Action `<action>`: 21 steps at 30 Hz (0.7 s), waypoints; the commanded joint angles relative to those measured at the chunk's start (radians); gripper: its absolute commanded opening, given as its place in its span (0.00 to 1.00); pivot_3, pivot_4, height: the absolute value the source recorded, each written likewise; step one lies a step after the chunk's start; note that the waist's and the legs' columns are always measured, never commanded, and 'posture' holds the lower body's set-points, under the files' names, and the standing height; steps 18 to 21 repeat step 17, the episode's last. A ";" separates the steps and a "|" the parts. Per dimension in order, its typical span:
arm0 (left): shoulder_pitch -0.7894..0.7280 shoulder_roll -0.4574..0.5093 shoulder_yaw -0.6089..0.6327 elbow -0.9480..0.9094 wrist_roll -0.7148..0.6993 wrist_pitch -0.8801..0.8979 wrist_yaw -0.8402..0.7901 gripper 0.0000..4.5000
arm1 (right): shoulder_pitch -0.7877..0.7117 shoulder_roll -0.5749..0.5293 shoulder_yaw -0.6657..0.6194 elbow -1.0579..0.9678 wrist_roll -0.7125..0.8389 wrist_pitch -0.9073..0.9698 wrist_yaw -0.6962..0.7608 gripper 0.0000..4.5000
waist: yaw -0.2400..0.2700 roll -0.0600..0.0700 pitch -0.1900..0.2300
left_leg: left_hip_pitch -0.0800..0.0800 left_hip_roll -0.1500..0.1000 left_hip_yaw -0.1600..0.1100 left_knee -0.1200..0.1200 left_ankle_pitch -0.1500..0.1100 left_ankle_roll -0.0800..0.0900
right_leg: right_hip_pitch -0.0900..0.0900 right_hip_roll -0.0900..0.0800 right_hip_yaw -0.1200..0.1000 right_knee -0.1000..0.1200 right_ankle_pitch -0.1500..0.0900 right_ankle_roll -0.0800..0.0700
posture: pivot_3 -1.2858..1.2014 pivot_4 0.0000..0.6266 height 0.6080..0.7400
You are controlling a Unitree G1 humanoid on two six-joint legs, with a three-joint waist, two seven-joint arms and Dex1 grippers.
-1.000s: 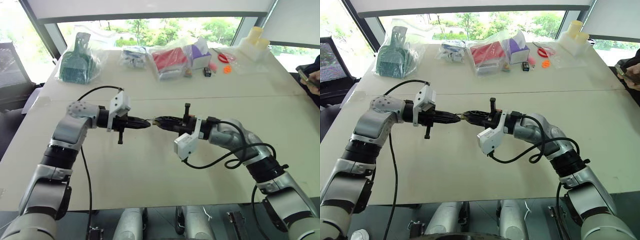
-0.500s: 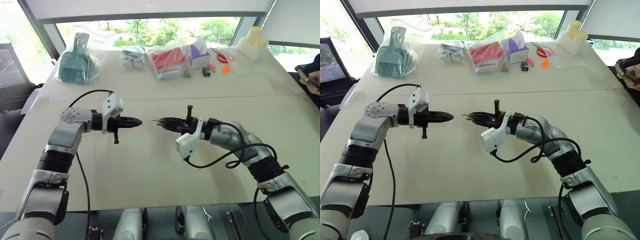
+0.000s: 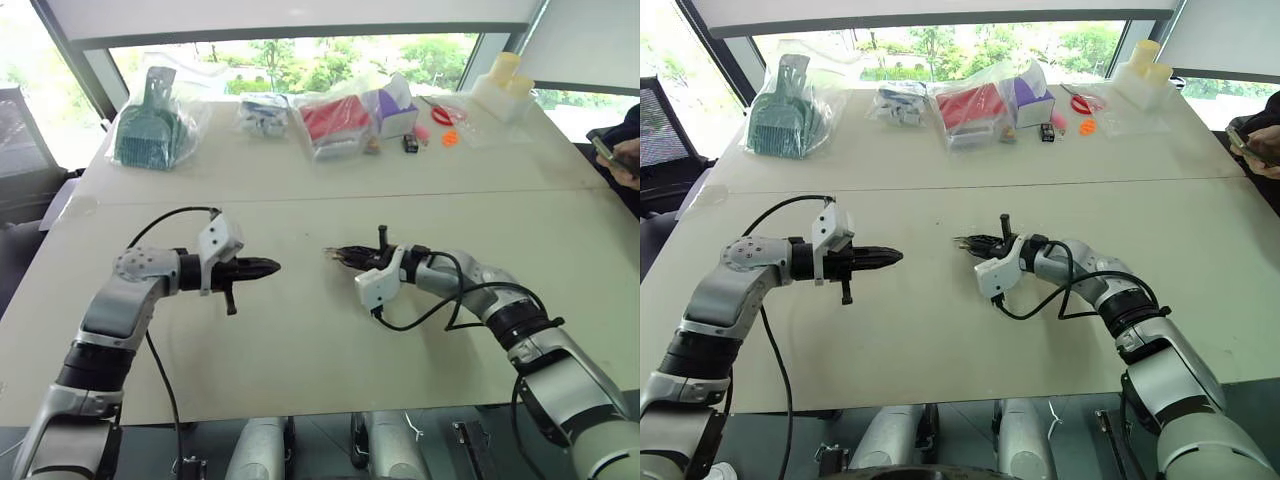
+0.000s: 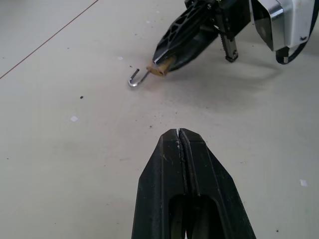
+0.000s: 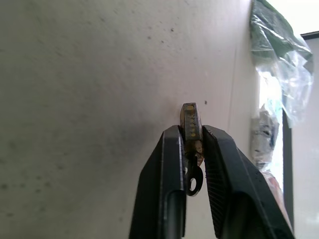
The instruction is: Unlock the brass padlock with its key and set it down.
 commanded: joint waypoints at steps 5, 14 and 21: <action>0.003 0.014 0.018 -0.058 -0.034 0.018 0.012 0.00 | 0.075 -0.049 -0.096 -0.199 0.346 0.244 0.338 0.99 | -0.002 0.000 0.000 | 0.004 0.001 -0.001 0.000 0.000 0.000 | 0.004 0.000 0.000 -0.001 0.000 0.000 | 0.52 0.24 1.00; 0.017 0.037 0.020 -0.076 -0.046 0.016 -0.005 0.00 | 0.256 -0.195 -0.318 -0.686 0.818 1.002 0.674 0.99 | 0.013 0.001 0.001 | 0.008 0.004 0.000 0.000 -0.001 0.001 | 0.008 -0.001 0.000 -0.001 -0.002 -0.003 | 0.52 0.24 1.00; 0.026 0.053 0.031 -0.084 -0.057 0.017 -0.014 0.00 | 0.294 -0.225 -0.378 -0.798 0.941 1.198 0.699 0.99 | 0.014 0.001 0.000 | 0.008 0.004 0.000 -0.001 -0.001 0.001 | 0.008 -0.001 0.000 -0.002 -0.002 -0.004 | 0.52 0.24 1.00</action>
